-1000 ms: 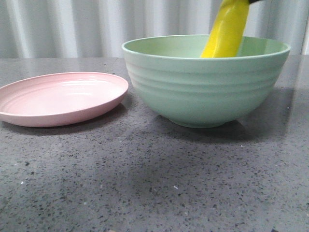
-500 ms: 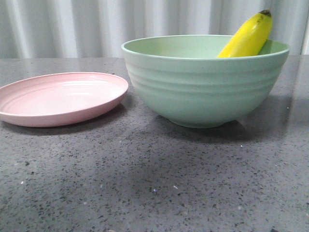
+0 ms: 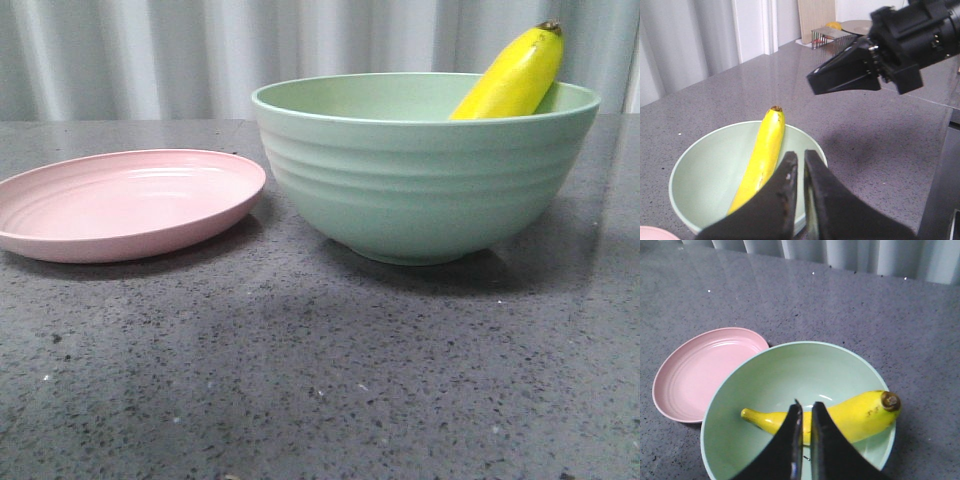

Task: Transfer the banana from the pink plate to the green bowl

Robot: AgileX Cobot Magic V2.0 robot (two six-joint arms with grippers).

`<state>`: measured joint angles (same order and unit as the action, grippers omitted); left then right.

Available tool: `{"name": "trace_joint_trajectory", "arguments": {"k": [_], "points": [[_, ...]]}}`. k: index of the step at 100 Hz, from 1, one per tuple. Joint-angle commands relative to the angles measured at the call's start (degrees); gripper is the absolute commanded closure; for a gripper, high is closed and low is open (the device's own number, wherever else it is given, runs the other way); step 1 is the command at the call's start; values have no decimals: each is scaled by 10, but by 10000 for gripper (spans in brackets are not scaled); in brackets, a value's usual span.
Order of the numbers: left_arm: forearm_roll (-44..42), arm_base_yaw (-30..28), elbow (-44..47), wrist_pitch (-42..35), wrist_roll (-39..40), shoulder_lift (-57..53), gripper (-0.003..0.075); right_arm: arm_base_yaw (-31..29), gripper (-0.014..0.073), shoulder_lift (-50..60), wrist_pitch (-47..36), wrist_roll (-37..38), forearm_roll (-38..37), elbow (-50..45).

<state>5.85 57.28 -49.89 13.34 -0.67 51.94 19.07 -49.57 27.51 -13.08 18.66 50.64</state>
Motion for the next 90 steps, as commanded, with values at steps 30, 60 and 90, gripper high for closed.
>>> {"name": "trace_joint_trajectory", "arguments": {"k": [30, 60, 90], "points": [[1, 3, 167, -144, 0, -187, 741, -3, 665, 205, -176, -15, -3, -187], [1, 3, 280, -143, 0, -316, 741, -3, 665, 355, -250, -15, -3, -323], [1, 3, 316, -133, 0, -364, 741, -3, 665, 425, -248, -15, -3, -382]]}}
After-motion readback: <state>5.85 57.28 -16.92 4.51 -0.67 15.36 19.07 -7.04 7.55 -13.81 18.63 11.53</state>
